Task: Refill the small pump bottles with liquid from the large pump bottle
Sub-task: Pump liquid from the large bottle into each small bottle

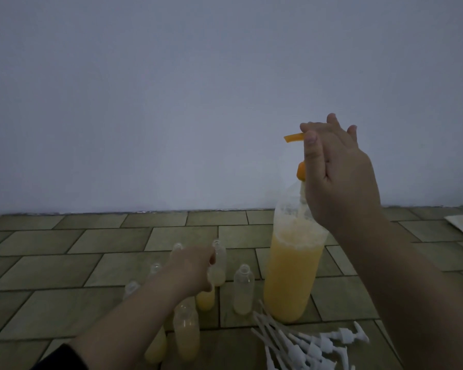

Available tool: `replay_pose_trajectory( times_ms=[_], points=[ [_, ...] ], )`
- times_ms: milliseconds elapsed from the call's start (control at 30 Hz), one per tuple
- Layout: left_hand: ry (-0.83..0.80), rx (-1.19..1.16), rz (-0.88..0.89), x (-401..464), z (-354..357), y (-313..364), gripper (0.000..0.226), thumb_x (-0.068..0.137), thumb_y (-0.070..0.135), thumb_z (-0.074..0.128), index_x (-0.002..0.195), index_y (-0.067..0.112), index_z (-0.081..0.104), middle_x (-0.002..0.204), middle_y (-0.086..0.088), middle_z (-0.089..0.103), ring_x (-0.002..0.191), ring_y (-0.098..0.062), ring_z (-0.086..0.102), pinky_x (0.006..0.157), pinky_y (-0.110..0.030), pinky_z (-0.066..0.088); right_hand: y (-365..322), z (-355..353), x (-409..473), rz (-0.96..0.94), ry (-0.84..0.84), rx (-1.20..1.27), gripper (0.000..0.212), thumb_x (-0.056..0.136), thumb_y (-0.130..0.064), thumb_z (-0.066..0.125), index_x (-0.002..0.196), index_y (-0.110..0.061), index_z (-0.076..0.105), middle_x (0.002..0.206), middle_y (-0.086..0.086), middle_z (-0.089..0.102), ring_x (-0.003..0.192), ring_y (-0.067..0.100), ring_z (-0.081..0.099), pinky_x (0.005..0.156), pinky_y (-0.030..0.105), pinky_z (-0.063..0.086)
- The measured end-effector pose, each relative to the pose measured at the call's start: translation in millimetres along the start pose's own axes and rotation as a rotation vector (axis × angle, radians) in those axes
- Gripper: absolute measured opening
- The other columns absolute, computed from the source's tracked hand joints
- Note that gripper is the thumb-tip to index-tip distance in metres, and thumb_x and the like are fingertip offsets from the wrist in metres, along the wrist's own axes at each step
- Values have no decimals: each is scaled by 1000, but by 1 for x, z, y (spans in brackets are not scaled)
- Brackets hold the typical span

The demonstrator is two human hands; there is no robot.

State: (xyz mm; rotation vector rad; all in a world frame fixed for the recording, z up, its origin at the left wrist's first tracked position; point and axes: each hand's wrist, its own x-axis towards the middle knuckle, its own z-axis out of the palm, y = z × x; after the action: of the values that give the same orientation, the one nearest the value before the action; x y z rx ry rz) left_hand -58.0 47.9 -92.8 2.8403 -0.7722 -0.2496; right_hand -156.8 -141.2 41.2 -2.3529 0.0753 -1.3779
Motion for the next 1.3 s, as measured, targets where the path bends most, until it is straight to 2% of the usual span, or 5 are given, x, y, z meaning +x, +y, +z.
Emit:
replay_pose_trajectory(
  times_ms=[300,433,867,1100,1300],
  points=[
    [175,-85,-92,17,-29,13,49,82,49,60,117,16,51,112,-1,58,99,-16,56,85,-33,50,2,1,1,-21,-10,-43,59,97,-44,15,123,-11,57,132,4,56,140,20,28,116,26,5],
    [70,-54,-113,37,-25,22,79,75,47,71,136,9,37,132,-8,48,114,-22,50,93,-36,48,2,0,1,-17,-22,-39,61,96,-45,13,125,-11,56,133,3,55,141,18,27,116,25,5],
    [-123,86,-101,60,-16,32,51,76,23,76,121,10,54,121,-8,58,106,-22,58,90,-33,51,2,-1,1,-15,-21,-10,60,96,-43,15,122,-10,57,131,4,56,140,20,29,116,27,6],
    [286,-411,-86,13,-77,20,51,65,31,83,109,20,59,105,3,58,89,-11,54,64,-21,42,3,-1,2,-18,-32,-19,64,95,-46,12,124,-9,56,132,5,56,140,20,28,117,28,6],
    [444,-1491,81,-36,-100,23,43,69,36,71,103,10,66,98,-2,72,99,-21,67,83,-34,53,2,-1,2,-17,-36,-4,62,96,-45,13,122,-10,57,131,4,56,140,20,28,117,28,7]
  ],
)
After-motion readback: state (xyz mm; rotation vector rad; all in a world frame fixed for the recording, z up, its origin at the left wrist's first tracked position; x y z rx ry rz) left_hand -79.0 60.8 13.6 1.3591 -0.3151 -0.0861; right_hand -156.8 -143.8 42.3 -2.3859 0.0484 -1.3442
